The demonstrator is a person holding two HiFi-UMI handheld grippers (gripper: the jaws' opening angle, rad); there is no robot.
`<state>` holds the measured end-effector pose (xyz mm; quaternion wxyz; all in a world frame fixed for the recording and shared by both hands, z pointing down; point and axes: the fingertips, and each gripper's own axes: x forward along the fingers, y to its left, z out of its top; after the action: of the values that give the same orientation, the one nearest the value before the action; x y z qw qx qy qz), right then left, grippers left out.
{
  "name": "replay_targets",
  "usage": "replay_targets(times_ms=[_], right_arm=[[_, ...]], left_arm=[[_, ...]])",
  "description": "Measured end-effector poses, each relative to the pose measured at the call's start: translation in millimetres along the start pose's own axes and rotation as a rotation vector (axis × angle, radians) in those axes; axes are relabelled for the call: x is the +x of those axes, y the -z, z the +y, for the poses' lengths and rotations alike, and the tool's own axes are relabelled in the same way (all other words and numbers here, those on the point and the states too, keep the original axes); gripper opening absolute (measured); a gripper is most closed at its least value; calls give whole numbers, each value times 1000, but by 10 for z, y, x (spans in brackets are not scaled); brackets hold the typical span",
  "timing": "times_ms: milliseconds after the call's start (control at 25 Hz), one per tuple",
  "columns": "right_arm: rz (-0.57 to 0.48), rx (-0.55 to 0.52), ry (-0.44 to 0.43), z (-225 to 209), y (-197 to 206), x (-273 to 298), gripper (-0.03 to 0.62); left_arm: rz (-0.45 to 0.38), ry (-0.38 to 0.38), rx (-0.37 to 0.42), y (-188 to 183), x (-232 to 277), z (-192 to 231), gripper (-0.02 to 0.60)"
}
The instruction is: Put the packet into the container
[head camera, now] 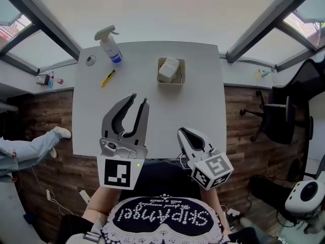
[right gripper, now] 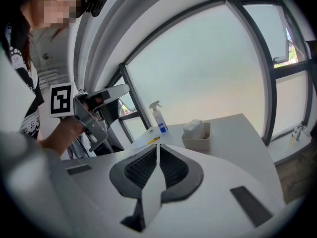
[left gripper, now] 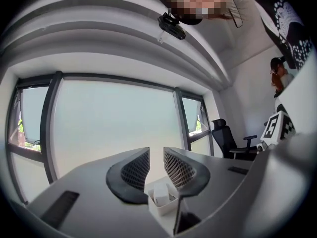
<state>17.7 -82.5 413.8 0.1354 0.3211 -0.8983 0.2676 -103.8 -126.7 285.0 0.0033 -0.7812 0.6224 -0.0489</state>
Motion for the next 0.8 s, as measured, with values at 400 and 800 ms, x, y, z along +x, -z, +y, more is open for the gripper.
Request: replay_targets(times_ms=[400, 800], right_arm=[[5, 14, 0, 66, 56, -17, 29], [6, 10, 2, 99, 78, -32, 29]], left_arm=[[92, 7, -46, 460, -336, -136, 74], [153, 13, -60, 719, -499, -212, 54]])
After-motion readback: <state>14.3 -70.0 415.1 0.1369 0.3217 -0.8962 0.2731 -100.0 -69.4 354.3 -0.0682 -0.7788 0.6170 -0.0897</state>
